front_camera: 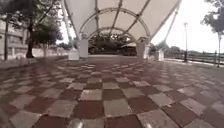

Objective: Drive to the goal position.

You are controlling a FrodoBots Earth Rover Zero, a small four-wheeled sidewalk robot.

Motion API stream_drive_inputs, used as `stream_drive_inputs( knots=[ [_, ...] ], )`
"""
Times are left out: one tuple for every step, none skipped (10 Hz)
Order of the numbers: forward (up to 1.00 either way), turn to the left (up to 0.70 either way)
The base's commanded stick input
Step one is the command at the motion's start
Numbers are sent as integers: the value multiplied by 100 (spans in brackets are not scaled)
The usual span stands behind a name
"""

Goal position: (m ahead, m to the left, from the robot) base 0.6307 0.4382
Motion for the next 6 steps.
stream_drive_inputs(
  knots=[
    [50, 0],
    [50, 0],
    [50, 0],
    [50, 0],
    [50, 1],
    [50, 2]
  ],
)
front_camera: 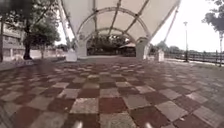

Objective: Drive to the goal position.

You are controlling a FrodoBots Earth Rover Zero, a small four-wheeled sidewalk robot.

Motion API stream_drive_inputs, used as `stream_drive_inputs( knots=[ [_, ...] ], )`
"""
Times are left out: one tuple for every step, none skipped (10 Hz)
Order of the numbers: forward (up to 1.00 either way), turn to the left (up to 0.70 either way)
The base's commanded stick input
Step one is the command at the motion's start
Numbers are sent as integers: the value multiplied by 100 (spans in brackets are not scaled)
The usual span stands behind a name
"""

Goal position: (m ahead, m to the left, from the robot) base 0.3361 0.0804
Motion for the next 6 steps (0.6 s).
stream_drive_inputs(
  knots=[
    [50, 3],
    [50, 4],
    [50, 5],
    [50, 6],
    [50, 7],
    [50, 6]
  ],
)
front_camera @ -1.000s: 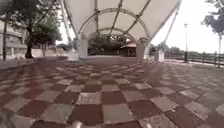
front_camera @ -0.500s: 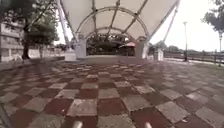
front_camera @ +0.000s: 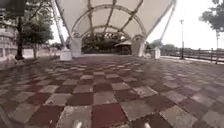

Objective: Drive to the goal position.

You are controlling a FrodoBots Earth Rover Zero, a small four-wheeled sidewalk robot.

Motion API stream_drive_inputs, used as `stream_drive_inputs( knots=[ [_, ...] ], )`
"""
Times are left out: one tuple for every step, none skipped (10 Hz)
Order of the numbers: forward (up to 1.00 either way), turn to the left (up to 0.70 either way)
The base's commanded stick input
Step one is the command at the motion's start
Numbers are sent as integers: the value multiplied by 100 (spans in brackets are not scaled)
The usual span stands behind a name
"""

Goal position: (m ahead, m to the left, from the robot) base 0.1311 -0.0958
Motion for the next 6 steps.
stream_drive_inputs(
  knots=[
    [50, 5],
    [50, 3],
    [50, 2],
    [50, 0],
    [50, 0],
    [50, 0]
  ],
)
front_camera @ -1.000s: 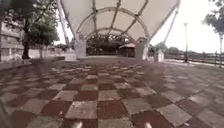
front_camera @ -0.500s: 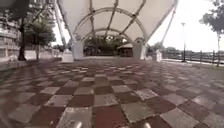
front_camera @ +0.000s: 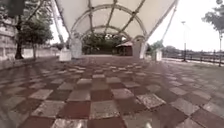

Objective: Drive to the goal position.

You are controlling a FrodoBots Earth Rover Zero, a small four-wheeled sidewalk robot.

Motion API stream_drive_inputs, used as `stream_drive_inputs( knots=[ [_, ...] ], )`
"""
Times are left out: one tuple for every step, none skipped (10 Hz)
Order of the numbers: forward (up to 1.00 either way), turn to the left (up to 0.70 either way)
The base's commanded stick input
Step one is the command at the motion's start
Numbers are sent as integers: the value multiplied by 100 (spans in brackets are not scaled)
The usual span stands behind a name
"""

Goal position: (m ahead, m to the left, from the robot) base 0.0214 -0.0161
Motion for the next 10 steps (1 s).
stream_drive_inputs(
  knots=[
    [50, 0],
    [50, 0],
    [50, 0],
    [50, 0],
    [50, 0],
    [50, 2],
    [50, 12],
    [50, 22],
    [50, 32],
    [50, 42]
  ],
)
